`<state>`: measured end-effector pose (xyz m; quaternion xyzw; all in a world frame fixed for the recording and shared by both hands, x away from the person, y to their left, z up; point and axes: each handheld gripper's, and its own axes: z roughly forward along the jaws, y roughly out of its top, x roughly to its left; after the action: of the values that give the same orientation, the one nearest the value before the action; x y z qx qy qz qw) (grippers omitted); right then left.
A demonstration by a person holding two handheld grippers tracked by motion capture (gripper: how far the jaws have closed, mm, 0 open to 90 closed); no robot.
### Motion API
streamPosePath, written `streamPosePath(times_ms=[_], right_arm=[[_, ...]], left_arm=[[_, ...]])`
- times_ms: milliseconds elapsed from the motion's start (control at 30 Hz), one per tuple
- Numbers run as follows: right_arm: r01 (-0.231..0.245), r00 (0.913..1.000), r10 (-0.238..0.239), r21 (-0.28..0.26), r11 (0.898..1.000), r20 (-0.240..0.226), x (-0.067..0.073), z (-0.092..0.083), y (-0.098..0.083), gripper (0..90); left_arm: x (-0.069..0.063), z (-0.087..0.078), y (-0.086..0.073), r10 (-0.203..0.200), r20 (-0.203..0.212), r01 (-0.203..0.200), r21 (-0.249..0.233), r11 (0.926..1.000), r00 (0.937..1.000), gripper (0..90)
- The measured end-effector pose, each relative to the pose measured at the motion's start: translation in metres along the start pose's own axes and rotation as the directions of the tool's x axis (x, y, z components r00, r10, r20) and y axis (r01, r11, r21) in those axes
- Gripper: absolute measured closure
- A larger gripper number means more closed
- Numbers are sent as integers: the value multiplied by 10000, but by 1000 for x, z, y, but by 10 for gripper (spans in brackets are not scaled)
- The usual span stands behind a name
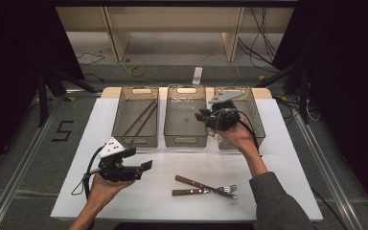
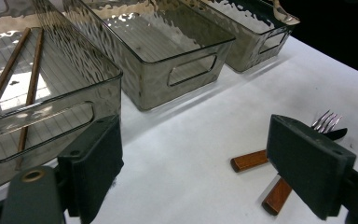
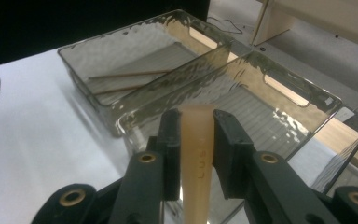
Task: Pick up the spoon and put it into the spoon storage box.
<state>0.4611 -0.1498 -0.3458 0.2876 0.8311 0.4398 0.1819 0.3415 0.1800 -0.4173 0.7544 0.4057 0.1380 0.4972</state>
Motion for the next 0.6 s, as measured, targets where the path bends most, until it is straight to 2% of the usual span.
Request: streamPosePath(times_ms=[233,333,600], right_arm=[[-240,9996,240,-15,9997,138,-3,13,10,743],[-412,9991,415,-176,9990,132,-4,19,13,742],[-692,9971,695,-111,9975,322,-7,39,18,742]], left_arm=[[-1,0,0,66,2,-66,-42,10000,10000,179],[-1,-1,0,152,0,-151,-186,9997,9999,179],[-2,-4,1,202,39,-200,-508,9985,9998,179]])
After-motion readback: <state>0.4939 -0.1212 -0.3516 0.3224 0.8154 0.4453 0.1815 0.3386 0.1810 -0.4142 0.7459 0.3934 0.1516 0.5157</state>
